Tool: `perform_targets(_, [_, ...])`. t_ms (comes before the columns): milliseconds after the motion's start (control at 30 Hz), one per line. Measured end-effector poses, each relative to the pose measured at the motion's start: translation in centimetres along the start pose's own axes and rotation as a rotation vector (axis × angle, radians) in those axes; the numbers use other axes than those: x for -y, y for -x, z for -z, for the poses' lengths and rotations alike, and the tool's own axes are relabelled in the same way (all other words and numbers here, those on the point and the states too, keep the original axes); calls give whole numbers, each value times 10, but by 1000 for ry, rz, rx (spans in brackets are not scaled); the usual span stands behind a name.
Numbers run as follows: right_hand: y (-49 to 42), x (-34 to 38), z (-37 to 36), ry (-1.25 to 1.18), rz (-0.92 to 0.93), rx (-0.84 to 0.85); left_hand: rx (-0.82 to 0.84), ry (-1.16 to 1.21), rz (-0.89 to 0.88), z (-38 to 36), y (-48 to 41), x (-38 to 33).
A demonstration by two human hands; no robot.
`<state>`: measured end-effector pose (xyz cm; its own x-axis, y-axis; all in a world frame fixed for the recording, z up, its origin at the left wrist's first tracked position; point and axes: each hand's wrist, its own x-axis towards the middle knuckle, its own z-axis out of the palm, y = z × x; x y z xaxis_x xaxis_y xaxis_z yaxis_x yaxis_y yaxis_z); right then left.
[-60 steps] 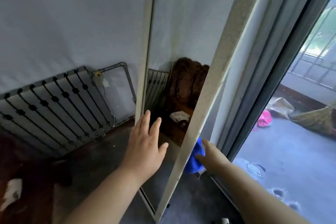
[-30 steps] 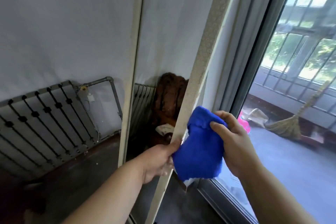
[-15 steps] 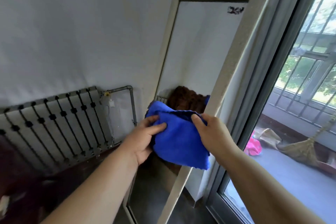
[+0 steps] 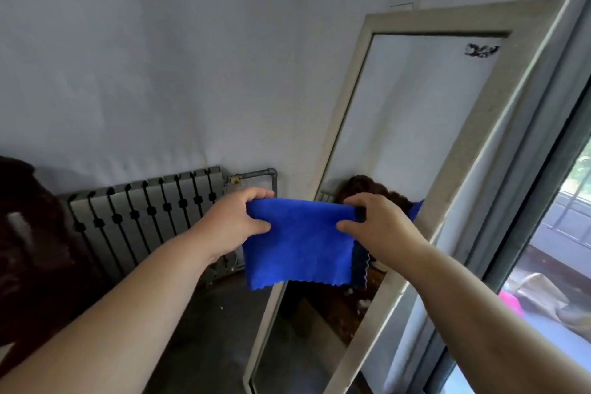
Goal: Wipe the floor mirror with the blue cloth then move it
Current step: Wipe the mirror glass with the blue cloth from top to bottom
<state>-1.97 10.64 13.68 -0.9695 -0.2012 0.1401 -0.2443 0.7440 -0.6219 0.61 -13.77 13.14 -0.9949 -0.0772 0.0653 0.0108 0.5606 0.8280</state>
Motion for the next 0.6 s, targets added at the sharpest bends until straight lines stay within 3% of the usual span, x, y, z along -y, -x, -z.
perform_targets(133, [-21, 0, 14, 148, 113, -77, -208, -382, -108, -2, -19, -9])
perform_targets(267, [-34, 0, 40, 10, 116, -85, -332, -437, -9, -9, -46, -25])
perform_targets(333, [-42, -2, 54, -18, 124, -105, -318, -271, 72, -21, -65, -39])
perform_targets(467, [-57, -9, 82, -48, 186, -191, -259, 630, 243, -67, -97, -81])
perform_targets(533, [-65, -13, 91, -46, 216, -200, -328, 826, 140, -94, -116, -97])
perform_targets(600, [-73, -19, 96, -37, 237, -163, -430, 859, 8, -119, -133, -111])
